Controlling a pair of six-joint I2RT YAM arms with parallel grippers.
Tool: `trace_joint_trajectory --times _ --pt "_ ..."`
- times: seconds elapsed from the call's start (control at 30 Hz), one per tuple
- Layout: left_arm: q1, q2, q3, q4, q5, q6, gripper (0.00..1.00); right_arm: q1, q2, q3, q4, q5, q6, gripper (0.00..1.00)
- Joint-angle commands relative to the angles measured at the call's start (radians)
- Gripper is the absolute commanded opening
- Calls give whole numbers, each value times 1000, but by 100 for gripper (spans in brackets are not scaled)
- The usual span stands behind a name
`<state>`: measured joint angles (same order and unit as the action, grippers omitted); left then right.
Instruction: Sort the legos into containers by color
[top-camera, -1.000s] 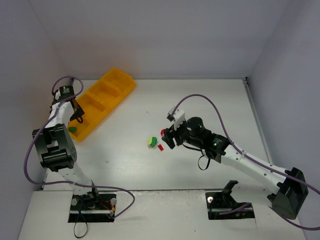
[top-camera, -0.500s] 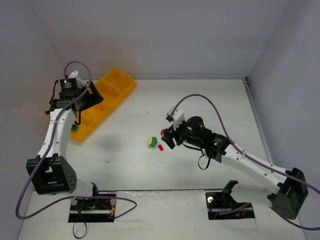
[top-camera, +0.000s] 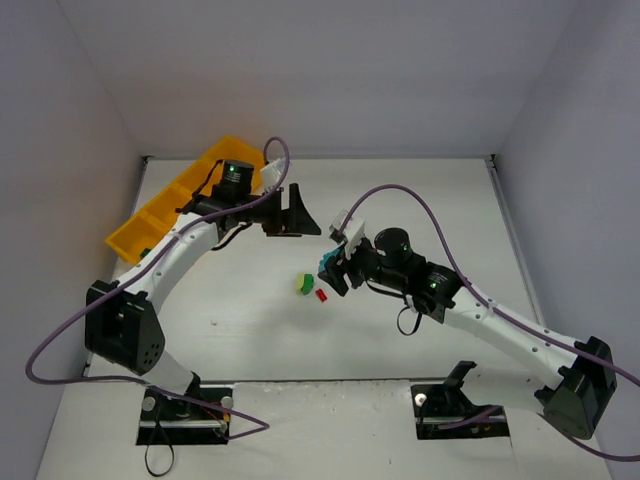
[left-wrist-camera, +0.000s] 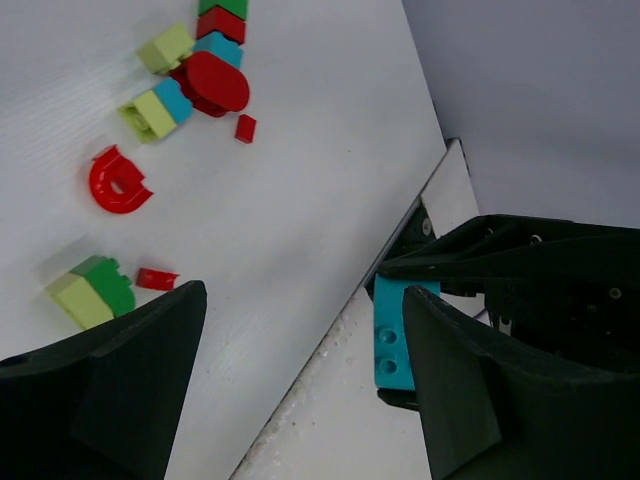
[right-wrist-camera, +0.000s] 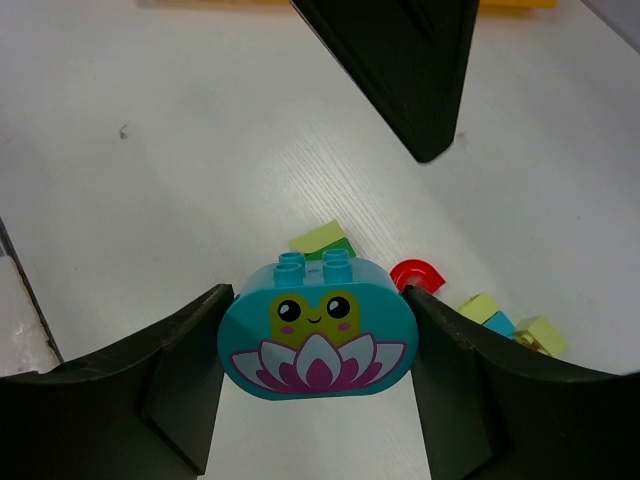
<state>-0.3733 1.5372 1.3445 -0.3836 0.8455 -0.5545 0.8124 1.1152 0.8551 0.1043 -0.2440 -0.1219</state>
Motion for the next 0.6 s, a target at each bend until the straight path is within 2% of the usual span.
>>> trace_joint_trajectory --times 0.0,0.3,0.57 --pt "-32 0 85 86 107 -24 73 -2 -3 58 61 -21 -19 3" --pt "-72 8 58 68 210 45 75 -1 -3 59 57 -18 -24 4" --pt "-110 58 117 -95 222 172 75 -2 5 64 54 -14 -30 4"
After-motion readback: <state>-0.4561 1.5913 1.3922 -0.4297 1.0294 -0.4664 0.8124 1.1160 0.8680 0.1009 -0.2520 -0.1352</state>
